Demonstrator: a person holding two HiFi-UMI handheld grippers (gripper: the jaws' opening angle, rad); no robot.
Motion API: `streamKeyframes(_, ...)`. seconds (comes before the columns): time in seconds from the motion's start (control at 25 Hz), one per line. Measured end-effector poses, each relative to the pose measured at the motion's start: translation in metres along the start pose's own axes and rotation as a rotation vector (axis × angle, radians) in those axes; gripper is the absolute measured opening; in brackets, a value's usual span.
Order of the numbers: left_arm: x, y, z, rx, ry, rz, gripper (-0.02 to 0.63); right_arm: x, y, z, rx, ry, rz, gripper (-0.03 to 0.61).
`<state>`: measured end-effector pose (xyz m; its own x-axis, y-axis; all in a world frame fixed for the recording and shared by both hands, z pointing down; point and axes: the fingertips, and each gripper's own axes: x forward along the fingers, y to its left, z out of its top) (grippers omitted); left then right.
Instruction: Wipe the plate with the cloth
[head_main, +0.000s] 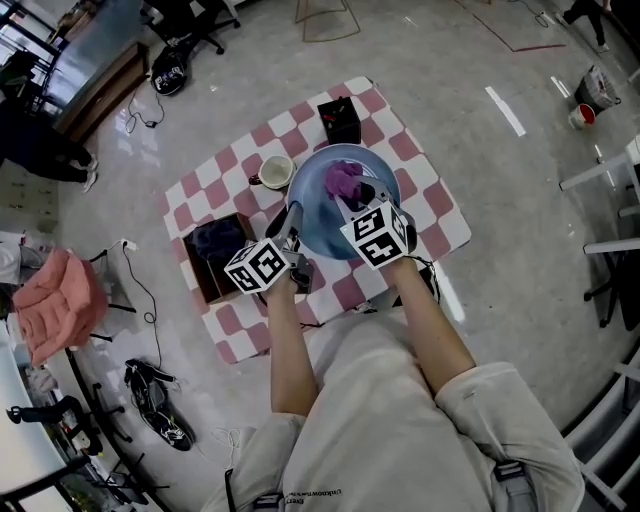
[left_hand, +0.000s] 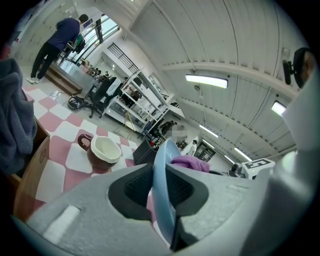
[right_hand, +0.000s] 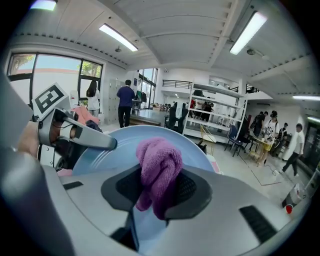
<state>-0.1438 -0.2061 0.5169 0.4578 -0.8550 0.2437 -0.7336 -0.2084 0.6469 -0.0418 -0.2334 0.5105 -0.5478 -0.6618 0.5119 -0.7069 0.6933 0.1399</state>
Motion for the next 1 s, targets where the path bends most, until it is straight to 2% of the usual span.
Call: streamKeyframes(1.0,0.012,0.005,0.003,-0.042,-0.029,0.015,0.049,-0.010,-0.036,-0.033,0.048,0.062,-0.063,0.135)
